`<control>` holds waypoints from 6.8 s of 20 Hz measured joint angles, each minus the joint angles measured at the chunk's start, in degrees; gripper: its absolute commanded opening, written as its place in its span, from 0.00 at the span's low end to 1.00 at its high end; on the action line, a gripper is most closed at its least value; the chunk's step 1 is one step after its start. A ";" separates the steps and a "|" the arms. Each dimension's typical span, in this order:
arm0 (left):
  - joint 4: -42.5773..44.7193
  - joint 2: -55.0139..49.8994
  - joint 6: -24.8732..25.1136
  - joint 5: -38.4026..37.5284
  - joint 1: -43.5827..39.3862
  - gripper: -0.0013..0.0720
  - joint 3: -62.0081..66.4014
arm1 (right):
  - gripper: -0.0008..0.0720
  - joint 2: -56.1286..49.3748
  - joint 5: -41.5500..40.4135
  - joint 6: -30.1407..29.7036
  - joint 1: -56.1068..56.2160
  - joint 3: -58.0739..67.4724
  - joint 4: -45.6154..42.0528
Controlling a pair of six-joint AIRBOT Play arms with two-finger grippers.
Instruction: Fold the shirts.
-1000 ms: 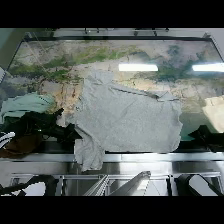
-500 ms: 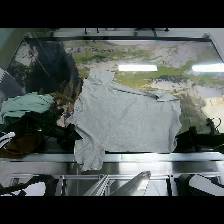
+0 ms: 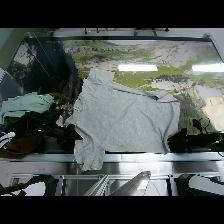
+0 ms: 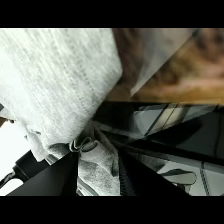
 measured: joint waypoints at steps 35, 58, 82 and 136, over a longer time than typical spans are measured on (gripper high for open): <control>0.00 0.00 1.01 0.00 0.00 0.04 0.04 | 0.03 2.51 -2.71 -5.38 1.55 0.17 1.16; -31.19 25.66 1.68 28.04 20.59 0.04 73.79 | 0.03 46.58 3.85 -14.34 -9.88 47.84 65.48; -12.50 -35.17 -2.08 21.35 2.01 0.03 75.82 | 0.03 -9.88 -15.06 -31.15 8.90 26.56 52.11; 2.97 -2.34 -12.07 0.85 -3.63 0.11 3.19 | 0.41 3.43 -3.28 -1.88 -8.52 18.84 -0.85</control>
